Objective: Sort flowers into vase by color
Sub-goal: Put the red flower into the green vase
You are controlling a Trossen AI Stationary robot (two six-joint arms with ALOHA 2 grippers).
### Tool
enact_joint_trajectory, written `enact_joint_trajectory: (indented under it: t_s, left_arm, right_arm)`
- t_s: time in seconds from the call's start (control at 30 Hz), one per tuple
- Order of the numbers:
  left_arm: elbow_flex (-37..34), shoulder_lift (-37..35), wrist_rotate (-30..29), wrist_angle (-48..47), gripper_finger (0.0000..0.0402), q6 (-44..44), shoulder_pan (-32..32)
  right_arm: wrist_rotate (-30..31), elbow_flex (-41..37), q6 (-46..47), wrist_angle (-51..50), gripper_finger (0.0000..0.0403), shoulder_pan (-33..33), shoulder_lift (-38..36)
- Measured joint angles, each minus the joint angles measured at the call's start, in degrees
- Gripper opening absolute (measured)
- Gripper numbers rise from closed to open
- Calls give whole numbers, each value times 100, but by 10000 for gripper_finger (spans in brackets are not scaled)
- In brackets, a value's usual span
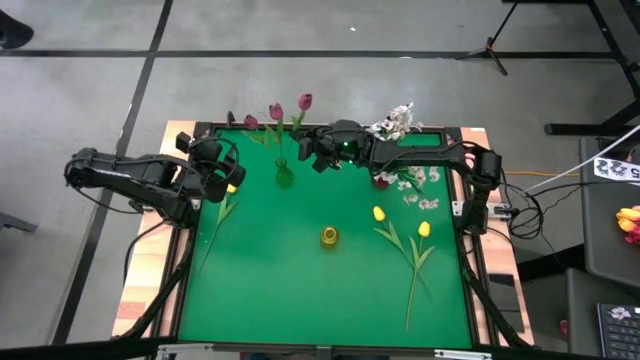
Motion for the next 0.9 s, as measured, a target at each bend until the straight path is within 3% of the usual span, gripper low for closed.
enact_joint_trajectory:
  t_s: [0.5,0.9]
  left_arm:
    - [0,1,0,0,214,-11,-1]
    - [0,0,0,0,214,-20,-2]
  right_arm:
    - [-134,0,343,-120,228,0,0]
    - [-447,0,453,-534,237,0,0]
